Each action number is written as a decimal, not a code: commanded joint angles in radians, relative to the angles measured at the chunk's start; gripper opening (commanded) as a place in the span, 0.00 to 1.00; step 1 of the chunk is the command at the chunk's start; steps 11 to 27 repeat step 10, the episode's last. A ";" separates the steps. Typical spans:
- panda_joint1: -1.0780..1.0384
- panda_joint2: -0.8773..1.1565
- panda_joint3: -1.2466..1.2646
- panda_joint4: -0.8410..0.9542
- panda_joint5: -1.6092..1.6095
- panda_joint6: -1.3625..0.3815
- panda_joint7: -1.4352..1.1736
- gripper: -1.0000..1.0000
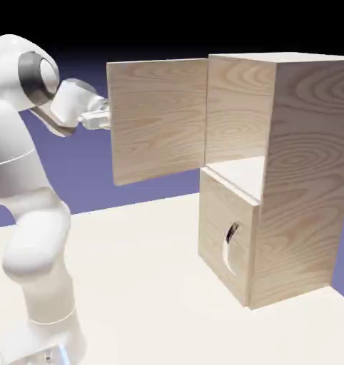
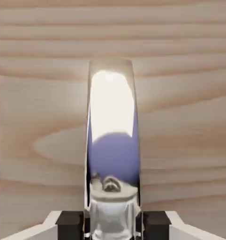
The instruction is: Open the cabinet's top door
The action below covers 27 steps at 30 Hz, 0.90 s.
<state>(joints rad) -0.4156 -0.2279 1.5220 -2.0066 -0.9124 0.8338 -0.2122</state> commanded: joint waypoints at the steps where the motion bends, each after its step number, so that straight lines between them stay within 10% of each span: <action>1: -0.037 -0.013 0.030 0.008 0.007 0.004 -0.007 0.00; 27: -0.359 -0.217 0.240 0.147 0.123 0.019 -0.112 0.00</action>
